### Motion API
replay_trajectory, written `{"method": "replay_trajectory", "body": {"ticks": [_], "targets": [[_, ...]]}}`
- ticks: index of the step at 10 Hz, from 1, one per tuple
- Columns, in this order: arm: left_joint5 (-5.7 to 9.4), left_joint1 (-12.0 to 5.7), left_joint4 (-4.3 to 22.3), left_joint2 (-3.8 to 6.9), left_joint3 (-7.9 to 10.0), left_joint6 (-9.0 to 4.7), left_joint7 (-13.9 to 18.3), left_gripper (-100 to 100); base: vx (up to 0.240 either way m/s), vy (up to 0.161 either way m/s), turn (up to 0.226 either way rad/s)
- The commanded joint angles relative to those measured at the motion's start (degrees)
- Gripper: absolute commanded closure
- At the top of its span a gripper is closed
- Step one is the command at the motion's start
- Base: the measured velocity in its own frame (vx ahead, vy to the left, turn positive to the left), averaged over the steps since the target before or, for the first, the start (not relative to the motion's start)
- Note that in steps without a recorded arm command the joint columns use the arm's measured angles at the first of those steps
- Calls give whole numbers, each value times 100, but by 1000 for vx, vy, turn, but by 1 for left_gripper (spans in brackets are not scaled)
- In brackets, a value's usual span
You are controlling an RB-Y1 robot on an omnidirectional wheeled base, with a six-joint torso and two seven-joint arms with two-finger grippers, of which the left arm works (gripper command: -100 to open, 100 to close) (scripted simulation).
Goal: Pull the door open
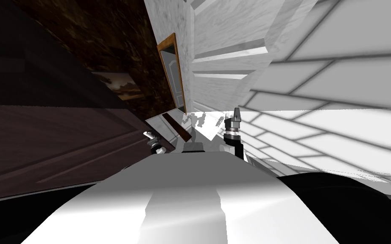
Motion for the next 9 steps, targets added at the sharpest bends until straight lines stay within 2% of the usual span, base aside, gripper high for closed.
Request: {"method": "replay_trajectory", "body": {"ticks": [1,3,5,7,8,9], "targets": [[-87,40,-47,80,-134,14,159,100,-194,-29,-58],[-221,97,-108,149,-313,66,361,100,-112,16,-77],[-338,143,-171,179,-443,116,510,100,2,107,-86],[-344,147,-121,161,-463,170,508,100,34,68,-44],[-418,120,-130,174,-568,153,597,100,-123,29,-63],[-435,120,-140,175,-594,155,612,100,-205,33,-65]]}}
